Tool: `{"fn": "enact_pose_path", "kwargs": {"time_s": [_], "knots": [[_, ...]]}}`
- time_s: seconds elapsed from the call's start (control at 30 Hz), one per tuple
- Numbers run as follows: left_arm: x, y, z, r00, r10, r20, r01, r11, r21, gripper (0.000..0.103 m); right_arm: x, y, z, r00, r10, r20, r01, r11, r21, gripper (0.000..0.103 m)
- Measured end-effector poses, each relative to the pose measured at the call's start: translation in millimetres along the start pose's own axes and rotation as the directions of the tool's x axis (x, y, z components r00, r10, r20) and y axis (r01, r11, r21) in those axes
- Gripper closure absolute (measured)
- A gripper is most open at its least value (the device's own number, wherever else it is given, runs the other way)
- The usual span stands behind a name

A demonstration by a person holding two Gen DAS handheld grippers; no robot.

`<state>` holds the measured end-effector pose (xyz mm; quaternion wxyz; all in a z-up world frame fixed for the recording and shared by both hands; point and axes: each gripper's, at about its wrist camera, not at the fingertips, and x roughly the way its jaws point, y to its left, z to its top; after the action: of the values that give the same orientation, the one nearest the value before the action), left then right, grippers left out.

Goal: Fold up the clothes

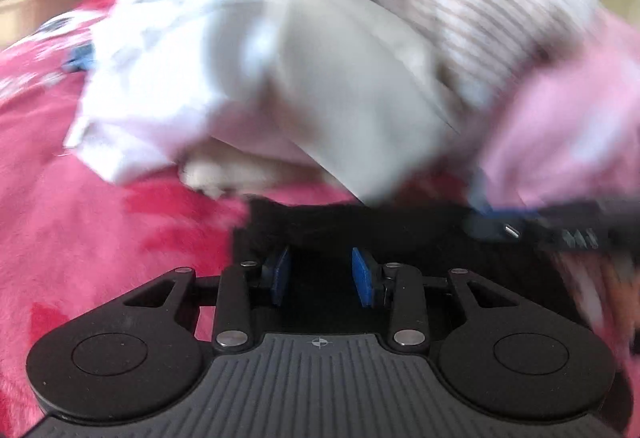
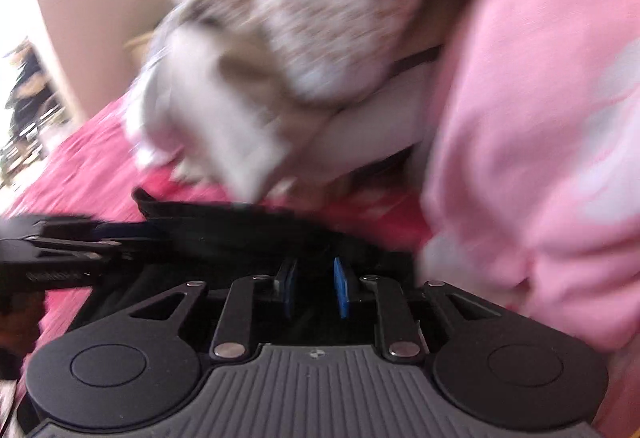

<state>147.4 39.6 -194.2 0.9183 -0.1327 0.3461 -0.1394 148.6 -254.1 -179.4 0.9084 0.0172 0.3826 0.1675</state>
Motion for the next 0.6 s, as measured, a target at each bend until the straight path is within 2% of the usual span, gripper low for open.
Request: {"fn": "enact_pose_path", "kwargs": {"time_s": [0.07,0.1,0.17,0.27,0.37,0.4,0.5,0.53,0.6], "knots": [[-4,12,4,1.000,-0.010,0.021,0.012,0.995,-0.095,0.069,-8,-5,1,1.000,-0.005,0.026,0.005,0.999,0.031,0.080],[-8,13,4,1.000,-0.020,0.022,0.022,0.996,-0.090,0.069,-14,-4,0,0.999,0.015,0.035,-0.015,1.000,0.024,0.080],[-14,12,1,0.999,-0.043,0.012,0.044,0.998,-0.053,0.069,-24,3,-3,0.996,0.079,0.036,-0.078,0.997,-0.019,0.080],[-13,1,-9,0.995,-0.089,-0.043,0.090,0.995,0.039,0.069,-17,16,-5,0.990,0.142,0.015,-0.140,0.986,-0.087,0.080],[-13,-7,-21,0.998,-0.043,-0.049,0.047,0.996,0.079,0.069,13,19,-2,0.988,0.145,-0.047,-0.148,0.987,-0.066,0.082],[-15,-5,-23,0.999,-0.033,-0.042,0.036,0.997,0.065,0.069,18,18,-2,0.993,0.103,-0.050,-0.106,0.992,-0.065,0.082],[-34,3,-28,0.998,-0.051,-0.037,0.052,0.998,0.025,0.069,16,4,5,1.000,0.011,0.012,-0.011,1.000,-0.009,0.082],[-41,4,-30,0.998,-0.052,-0.044,0.054,0.998,0.036,0.068,9,0,8,0.999,-0.016,0.028,0.016,1.000,0.007,0.078],[-55,6,-36,0.996,-0.058,-0.067,0.062,0.996,0.063,0.068,-9,-8,10,1.000,-0.001,0.024,0.001,1.000,0.018,0.078]]}}
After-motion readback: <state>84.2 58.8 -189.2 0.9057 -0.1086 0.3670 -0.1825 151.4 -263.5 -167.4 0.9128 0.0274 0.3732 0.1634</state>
